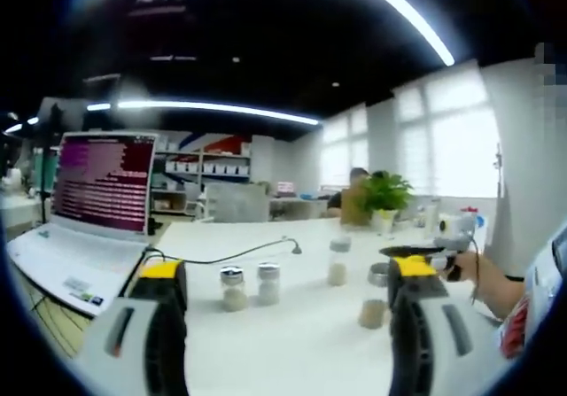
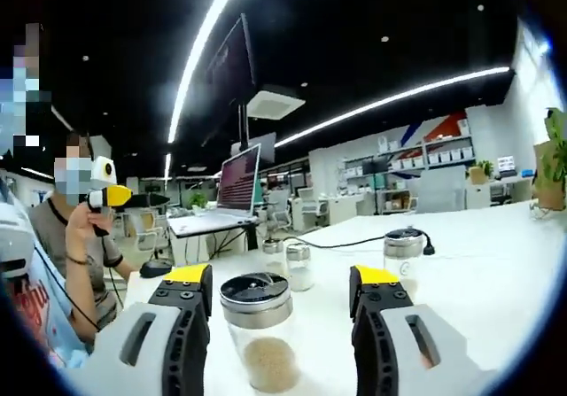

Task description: Rotate the seasoning bottle until the label or dispensing opening points toward the visible target arrow and the bottle remains upright within the marked orientation range

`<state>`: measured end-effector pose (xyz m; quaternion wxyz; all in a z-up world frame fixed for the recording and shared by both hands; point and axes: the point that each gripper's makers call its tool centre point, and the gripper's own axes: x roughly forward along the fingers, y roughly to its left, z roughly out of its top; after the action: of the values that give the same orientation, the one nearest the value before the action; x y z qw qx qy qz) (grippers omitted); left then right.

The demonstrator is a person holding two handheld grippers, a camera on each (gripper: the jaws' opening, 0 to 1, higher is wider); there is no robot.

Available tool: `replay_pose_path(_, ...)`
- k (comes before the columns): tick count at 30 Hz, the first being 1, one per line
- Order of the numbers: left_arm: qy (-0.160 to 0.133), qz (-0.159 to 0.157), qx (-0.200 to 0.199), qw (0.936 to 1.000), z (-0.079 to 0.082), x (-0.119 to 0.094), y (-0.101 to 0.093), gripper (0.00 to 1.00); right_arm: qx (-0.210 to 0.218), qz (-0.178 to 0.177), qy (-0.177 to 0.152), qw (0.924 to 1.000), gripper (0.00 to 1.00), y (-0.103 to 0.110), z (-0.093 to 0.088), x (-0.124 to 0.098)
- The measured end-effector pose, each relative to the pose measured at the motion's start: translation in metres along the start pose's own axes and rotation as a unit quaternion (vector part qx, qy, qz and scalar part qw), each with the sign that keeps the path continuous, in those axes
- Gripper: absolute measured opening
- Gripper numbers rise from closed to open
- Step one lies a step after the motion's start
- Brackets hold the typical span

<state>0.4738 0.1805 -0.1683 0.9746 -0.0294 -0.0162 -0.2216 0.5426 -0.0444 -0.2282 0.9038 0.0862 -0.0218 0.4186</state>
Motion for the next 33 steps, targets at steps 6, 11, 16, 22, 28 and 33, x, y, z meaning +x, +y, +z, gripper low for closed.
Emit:
replay_pose_path(6,-0.002,-0.001,-0.006,1.0,0.002,-0.004,-0.001,1.0,0.029,-0.031,-0.001,0.9991,0.88,0.012,-0.009,-0.005)
replay_pose_path(11,-0.012,0.008,-0.003,0.9999,0.008,-0.008,0.001,1.0,-0.046,-0.065,-0.016,0.9967,0.85,0.011,-0.003,-0.006)
replay_pose_path(16,-0.014,0.019,-0.01,0.9997,0.01,-0.014,0.002,1.0,-0.04,-0.061,-0.01,0.9973,0.76,0.016,-0.011,0.0)
replay_pose_path(22,-0.025,0.012,0.006,0.9996,0.015,-0.015,-0.004,1.0,-0.035,-0.051,0.034,0.9975,0.6,0.018,-0.026,0.006)
replay_pose_path(28,-0.018,-0.006,0.006,0.9998,0.011,-0.01,-0.01,1.0,-0.042,-0.058,0.034,0.9968,0.45,0.01,-0.029,0.008)
replay_pose_path(33,-0.011,-0.019,-0.02,0.9996,0.008,-0.006,-0.009,1.0,-0.046,-0.072,0.032,0.9958,0.48,0.007,-0.029,0.007)
